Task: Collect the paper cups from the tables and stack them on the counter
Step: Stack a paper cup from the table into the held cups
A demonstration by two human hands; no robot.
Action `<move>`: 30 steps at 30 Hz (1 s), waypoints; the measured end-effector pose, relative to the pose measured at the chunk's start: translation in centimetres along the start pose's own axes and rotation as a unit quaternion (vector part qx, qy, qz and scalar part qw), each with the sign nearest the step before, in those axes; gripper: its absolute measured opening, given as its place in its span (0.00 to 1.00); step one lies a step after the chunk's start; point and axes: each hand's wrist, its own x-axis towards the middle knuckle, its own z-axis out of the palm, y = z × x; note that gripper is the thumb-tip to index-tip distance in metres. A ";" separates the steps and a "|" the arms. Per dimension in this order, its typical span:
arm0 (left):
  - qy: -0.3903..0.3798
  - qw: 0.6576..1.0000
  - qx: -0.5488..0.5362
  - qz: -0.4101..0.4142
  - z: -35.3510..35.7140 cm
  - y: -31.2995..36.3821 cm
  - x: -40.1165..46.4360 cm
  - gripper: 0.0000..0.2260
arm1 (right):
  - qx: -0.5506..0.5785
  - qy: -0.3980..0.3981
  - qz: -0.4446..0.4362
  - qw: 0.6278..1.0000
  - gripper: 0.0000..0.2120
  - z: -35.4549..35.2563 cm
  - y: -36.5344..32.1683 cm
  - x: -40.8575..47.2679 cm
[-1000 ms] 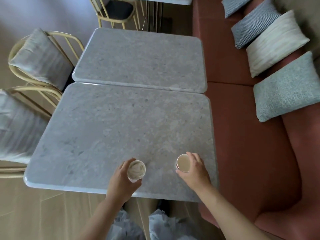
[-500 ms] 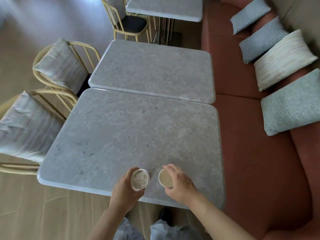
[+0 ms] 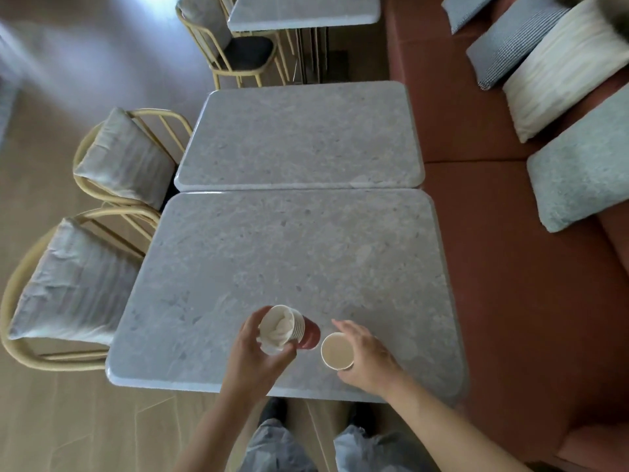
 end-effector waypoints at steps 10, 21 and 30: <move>-0.097 0.992 0.052 0.055 2.8 4.9 0.7 0.27 | 0.062 0.025 0.060 0.996 0.51 0.8 3.1 -1.2; -0.125 0.987 0.083 0.054 4.5 3.1 0.3 0.26 | 0.087 0.032 0.056 0.994 0.48 2.1 3.2 -2.3; -0.108 0.993 0.052 0.015 3.2 0.3 -0.3 0.26 | 0.048 0.004 0.030 0.998 0.44 1.8 1.6 -0.2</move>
